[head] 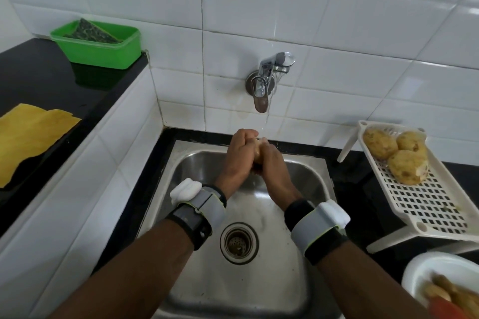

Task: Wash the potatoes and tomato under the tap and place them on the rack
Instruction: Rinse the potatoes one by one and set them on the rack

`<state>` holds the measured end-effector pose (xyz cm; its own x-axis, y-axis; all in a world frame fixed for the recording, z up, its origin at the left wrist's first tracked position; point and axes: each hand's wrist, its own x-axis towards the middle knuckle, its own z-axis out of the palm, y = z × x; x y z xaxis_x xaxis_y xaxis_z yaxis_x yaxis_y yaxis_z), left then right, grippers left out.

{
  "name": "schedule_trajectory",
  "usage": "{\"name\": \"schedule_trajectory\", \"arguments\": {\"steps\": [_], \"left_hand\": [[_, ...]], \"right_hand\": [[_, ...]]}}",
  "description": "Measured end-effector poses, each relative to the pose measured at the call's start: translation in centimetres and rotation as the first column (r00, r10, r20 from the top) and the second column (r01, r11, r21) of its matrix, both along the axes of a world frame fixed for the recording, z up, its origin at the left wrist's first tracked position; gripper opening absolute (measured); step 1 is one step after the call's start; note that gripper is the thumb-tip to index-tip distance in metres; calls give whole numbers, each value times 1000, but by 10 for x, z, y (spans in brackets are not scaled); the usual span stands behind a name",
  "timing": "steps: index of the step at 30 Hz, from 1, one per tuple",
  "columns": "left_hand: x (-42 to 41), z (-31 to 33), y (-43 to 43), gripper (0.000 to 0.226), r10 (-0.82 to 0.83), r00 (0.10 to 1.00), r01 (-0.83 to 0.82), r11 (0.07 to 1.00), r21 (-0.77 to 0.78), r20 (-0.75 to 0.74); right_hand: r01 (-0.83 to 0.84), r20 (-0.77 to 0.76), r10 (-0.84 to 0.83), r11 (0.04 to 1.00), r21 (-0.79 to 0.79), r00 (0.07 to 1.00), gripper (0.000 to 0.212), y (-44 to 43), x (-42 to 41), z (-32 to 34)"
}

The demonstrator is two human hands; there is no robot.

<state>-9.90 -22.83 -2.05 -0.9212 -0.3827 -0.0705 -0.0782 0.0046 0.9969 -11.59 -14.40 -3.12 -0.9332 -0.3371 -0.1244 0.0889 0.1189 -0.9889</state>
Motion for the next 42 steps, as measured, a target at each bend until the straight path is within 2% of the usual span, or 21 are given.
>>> {"name": "schedule_trajectory", "arguments": {"steps": [1,3,7,9,11,13,17,22,25,29,32,34,36,38,42], "left_hand": [[-1,0,0,11,17,999,-19,999,47,41],[-4,-1,-4,21,37,994,-49,991,120,101],[-13,5,-13,34,62,972,-87,991,103,229],[-16,10,-18,37,51,976,-64,996,58,211],[-19,16,-25,34,32,994,-33,999,10,108],[-24,28,-32,26,17,1000,-16,998,-56,13],[-32,56,-30,45,-35,993,15,984,-176,-109],[-29,60,-21,63,-19,996,-18,905,-426,-83],[-29,71,-18,66,-48,997,10,876,-482,-66],[-27,71,-23,70,-98,995,93,826,-555,22],[-19,59,-25,64,-99,993,119,849,-514,66],[-11,44,-24,57,-83,985,139,899,-414,151],[-1,30,-20,59,-149,956,218,936,-276,252],[5,22,-17,54,-196,931,267,942,-206,310],[6,20,-14,40,-125,969,199,906,-373,212]], "right_hand": [[1,-27,0,1000,9,1000,35,1,3,-1],[-2,-69,3,1000,21,998,31,2,7,-3],[-24,-226,45,995,95,973,33,9,12,-7],[-41,-236,69,992,119,969,40,12,12,-9],[-70,-200,100,986,154,975,48,16,10,-8],[-82,-200,130,969,233,971,41,18,9,-5],[-59,-197,115,962,268,974,26,20,7,-1],[-10,-158,58,958,288,986,42,17,2,1],[5,-146,34,967,253,989,47,18,0,3],[12,-163,36,960,281,986,47,20,-1,4],[19,-212,50,949,313,976,46,23,-2,6],[19,-254,69,944,330,965,42,27,-3,8],[30,-279,70,941,338,958,42,30,-4,9],[34,-296,84,928,372,952,42,32,-4,9],[35,-333,99,926,376,938,45,32,3,16]]}}
